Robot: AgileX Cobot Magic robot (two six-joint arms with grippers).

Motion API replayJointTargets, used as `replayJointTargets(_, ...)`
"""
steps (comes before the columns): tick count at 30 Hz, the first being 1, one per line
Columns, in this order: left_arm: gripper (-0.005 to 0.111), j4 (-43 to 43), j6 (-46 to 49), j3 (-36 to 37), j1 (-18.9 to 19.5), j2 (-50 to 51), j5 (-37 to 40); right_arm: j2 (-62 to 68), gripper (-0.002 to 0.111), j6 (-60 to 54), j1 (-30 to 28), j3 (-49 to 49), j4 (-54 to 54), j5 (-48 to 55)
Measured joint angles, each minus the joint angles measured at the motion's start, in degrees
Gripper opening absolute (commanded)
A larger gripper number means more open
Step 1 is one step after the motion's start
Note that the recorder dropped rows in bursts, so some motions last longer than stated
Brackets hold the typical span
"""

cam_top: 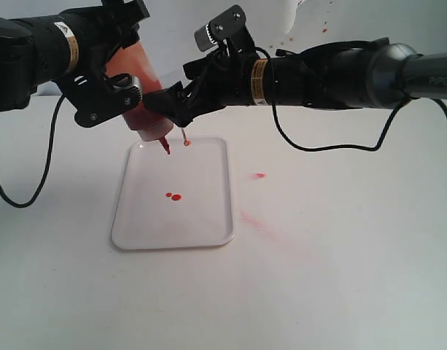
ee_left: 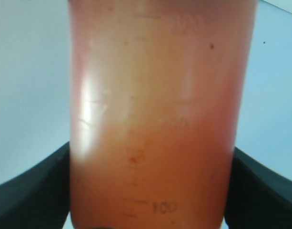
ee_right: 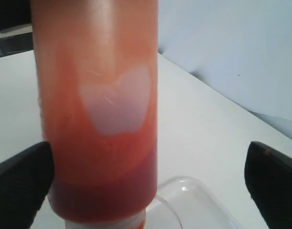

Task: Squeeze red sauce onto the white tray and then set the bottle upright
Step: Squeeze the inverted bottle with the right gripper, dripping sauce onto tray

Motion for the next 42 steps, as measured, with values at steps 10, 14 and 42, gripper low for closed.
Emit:
replayJointTargets(10, 0.000, 0.0, 0.0, 0.0, 0.0, 0.0, 0.1, 0.0, 0.103, -1.1, 0.3, 0.0, 3.4, -5.6)
replayJointTargets(14, 0.000, 0.0, 0.0, 0.0, 0.0, 0.0, 0.1, 0.0, 0.103, -1.7, 1.7, 0.0, 4.6, -5.4)
replayJointTargets(42, 0.000, 0.0, 0.2, 0.0, 0.0, 0.0, 0.4, 3.9, 0.103, 15.3, 3.3, -12.2, -14.8, -2.8)
